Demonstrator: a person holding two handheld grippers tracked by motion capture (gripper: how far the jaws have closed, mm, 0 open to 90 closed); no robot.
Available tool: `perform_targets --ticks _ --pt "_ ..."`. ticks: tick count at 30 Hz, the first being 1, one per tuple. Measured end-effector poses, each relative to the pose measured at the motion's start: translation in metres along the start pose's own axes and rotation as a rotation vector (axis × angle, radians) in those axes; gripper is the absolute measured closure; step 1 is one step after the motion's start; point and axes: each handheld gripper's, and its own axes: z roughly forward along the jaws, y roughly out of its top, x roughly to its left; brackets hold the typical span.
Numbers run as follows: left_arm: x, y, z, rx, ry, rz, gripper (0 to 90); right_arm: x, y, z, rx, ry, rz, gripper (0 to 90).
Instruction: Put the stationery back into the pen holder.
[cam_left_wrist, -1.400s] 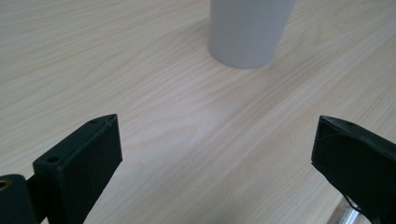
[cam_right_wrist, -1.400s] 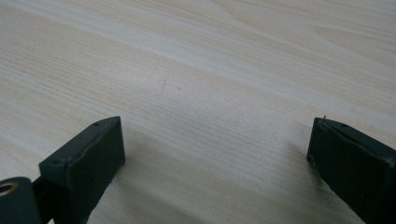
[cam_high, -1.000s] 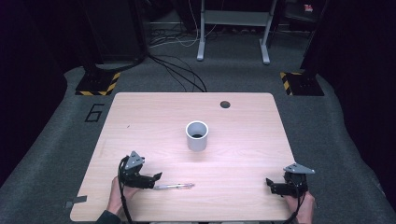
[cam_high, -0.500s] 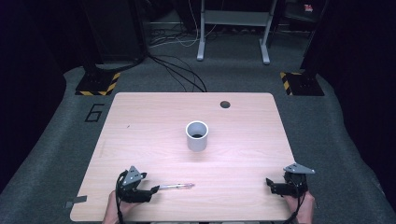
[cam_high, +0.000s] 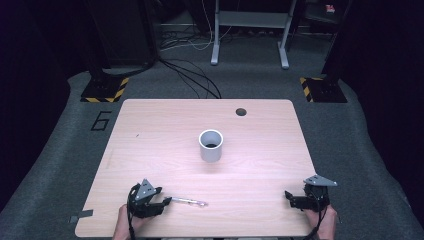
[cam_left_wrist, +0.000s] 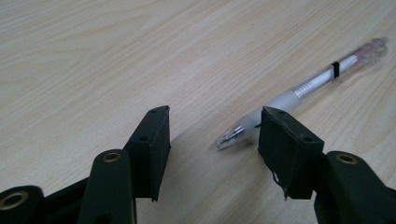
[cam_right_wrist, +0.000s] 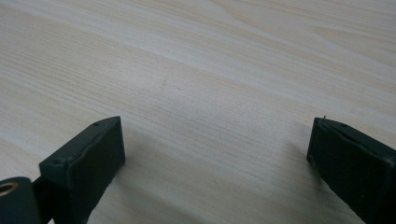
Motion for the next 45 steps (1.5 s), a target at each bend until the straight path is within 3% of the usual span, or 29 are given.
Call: perform_targets --ticks 4,11,16,22,26,29,35,38,40,43,45 --pt "0.000 0.001 0.003 -0.009 0.011 0.009 48.0 0.000 0.000 0.000 -0.002 -0.002 0.000 3.8" --pt "0.002 0.008 0.009 0.005 0.043 -0.009 47.0 0.000 0.000 0.000 -0.005 -0.004 0.001 3.8" --pt "0.006 0.017 0.016 0.028 0.099 -0.064 42.7 0.000 0.000 0.000 -0.006 -0.005 0.002 3.8" --pt "0.007 0.027 0.026 0.048 0.125 -0.078 40.2 0.000 0.000 0.000 -0.003 -0.004 0.000 3.8" --pt "0.004 0.034 0.032 0.062 0.131 -0.109 36.3 0.000 0.000 0.000 0.000 0.000 0.000 3.8" --pt "0.000 0.037 0.034 0.044 0.139 -0.158 32.4 0.000 0.000 0.000 -0.003 -0.004 0.001 3.8" --pt "-0.007 0.048 0.037 0.030 0.112 -0.202 24.8 0.000 0.000 0.000 -0.002 -0.002 0.000 3.8" --pt "-0.012 0.051 0.040 0.071 0.097 -0.186 25.3 0.000 0.000 0.000 -0.001 0.000 0.000 3.8" --pt "-0.017 0.052 0.042 0.104 0.102 -0.176 30.1 0.000 0.000 0.000 -0.004 -0.004 0.001 3.8" --pt "-0.021 0.050 0.043 0.104 0.105 -0.176 32.4 0.000 0.000 0.000 -0.004 -0.004 0.001 3.8" --pt "-0.022 0.050 0.041 0.109 0.100 -0.171 38.5 0.000 0.000 0.000 -0.001 0.000 0.000 3.8"
